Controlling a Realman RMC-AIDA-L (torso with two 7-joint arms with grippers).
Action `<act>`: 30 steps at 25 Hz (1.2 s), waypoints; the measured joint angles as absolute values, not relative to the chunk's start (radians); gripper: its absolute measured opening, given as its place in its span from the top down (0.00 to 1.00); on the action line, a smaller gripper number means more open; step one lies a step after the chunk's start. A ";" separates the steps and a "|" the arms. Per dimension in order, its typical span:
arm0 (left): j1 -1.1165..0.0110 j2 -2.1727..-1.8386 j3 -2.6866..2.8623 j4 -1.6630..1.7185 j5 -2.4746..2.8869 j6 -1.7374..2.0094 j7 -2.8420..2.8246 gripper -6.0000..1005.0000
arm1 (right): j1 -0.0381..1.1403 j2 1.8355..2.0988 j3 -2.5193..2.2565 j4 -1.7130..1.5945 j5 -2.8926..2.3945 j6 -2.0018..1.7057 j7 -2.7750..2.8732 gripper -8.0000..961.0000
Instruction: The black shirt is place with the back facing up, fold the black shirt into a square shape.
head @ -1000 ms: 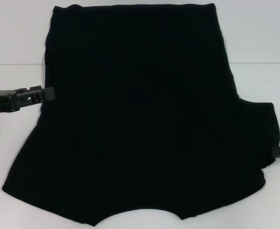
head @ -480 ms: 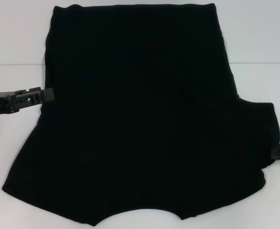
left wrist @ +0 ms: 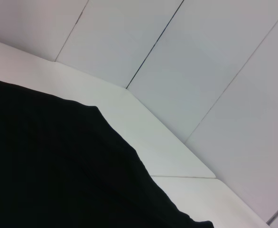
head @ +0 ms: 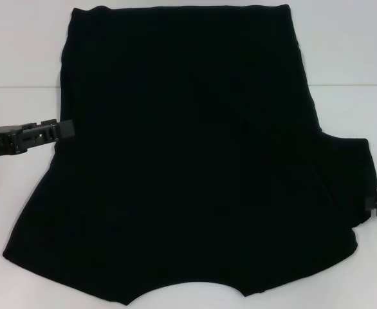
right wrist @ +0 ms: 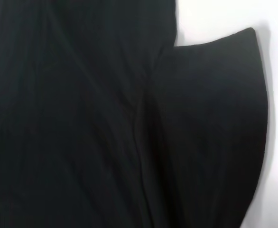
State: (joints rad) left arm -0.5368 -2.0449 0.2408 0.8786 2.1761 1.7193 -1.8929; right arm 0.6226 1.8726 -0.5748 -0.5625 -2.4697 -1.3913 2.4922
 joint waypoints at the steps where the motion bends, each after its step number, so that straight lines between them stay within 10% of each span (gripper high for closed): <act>1: -0.537 -2.045 0.241 0.879 2.176 1.719 -1.893 0.35 | 0.624 1.877 -0.577 -0.560 -2.470 -1.380 2.492 0.62; 14: -0.537 -2.045 0.241 0.879 2.167 1.720 -1.893 0.35 | 0.640 1.901 -0.613 -0.547 -2.469 -1.346 2.491 0.61; 23: -0.537 -2.045 0.241 0.879 2.162 1.721 -1.894 0.35 | 0.629 1.892 -0.608 -0.557 -2.468 -1.355 2.492 0.99; 30: -0.523 -2.046 0.241 0.879 2.122 1.732 -1.900 0.36 | 0.586 1.866 -0.515 -0.629 -2.468 -1.349 2.493 0.99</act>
State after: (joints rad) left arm -0.5226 -2.0456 0.2409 0.8790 2.1216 1.7318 -1.9003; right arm 0.5864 1.8657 -0.5154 -0.6287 -2.4678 -1.3493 2.4927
